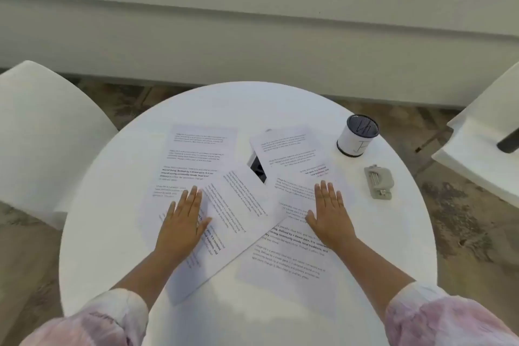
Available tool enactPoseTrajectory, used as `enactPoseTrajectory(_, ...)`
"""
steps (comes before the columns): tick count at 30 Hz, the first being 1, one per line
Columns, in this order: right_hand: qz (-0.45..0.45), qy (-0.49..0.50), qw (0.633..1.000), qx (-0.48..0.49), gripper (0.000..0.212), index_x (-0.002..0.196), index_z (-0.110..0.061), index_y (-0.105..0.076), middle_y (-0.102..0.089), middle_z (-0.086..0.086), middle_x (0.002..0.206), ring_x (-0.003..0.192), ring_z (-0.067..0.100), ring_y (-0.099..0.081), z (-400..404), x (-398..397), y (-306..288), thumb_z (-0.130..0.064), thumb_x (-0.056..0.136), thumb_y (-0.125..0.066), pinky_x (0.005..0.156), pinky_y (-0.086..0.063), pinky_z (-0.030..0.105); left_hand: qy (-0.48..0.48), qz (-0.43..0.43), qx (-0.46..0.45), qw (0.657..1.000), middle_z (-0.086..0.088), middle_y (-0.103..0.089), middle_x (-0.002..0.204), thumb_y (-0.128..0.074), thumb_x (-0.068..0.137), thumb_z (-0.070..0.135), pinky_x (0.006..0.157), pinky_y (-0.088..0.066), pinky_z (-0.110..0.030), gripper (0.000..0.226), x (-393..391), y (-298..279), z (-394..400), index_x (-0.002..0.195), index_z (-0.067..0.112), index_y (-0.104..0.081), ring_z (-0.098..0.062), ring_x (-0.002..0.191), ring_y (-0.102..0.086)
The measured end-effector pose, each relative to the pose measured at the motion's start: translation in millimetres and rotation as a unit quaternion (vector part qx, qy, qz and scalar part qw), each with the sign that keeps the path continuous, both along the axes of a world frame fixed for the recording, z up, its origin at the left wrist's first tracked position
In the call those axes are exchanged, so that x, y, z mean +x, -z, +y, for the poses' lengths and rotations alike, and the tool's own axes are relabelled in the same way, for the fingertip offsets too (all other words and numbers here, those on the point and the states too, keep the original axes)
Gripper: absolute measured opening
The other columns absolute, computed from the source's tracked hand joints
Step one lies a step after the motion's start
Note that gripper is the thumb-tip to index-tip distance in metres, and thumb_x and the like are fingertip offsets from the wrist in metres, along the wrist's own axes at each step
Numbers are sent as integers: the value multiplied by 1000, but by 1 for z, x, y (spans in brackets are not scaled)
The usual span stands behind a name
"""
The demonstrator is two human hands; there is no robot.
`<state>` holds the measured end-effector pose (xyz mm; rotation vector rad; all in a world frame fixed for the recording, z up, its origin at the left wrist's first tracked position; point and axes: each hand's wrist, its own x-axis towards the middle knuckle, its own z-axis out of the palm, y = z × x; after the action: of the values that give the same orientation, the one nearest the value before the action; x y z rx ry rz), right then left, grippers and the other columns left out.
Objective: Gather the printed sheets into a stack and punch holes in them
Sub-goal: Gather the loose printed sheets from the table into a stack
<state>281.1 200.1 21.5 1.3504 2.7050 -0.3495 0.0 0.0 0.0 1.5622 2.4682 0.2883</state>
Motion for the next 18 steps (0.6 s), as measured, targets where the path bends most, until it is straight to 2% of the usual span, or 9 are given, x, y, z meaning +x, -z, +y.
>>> enactPoseTrajectory(4,26,26,999,-35,89,147,-6,6,9,10,158,143,17,15,-11,1,17,-57,74,10,115,13,31,-53,-12,-4,999,5,7,153,24,66,76,115,2,-34,102,13,19,-10,143,13,7,-10,140,7)
enactPoseTrajectory(7,39,35,997,-61,106,147,-10,9,13,6,157,142,13,18,-16,0,30,-76,66,21,115,13,30,-72,-22,-10,997,1,-3,155,23,68,75,115,-1,-37,106,23,29,-14,146,10,-6,-12,141,2)
enactPoseTrajectory(9,43,43,996,-61,111,147,-12,8,15,3,156,142,13,18,-19,2,35,-79,60,26,116,12,30,-91,-24,-2,996,-3,-13,155,17,76,72,115,-7,-41,102,27,31,-15,146,7,-18,-19,143,-9)
enactPoseTrajectory(14,40,60,997,-29,100,147,-13,4,16,-2,153,143,13,14,-26,9,44,-74,70,20,116,12,30,-113,-17,-25,993,-11,-36,148,-4,93,58,109,-10,-39,78,30,32,-15,140,4,-34,-26,135,-32)
enactPoseTrajectory(18,39,63,997,-22,94,144,-14,9,13,-2,153,142,11,14,-26,9,46,-73,73,19,117,11,31,-121,-11,-25,992,-10,-38,147,-8,95,54,109,-10,-39,72,33,33,-16,140,5,-35,-24,135,-30)
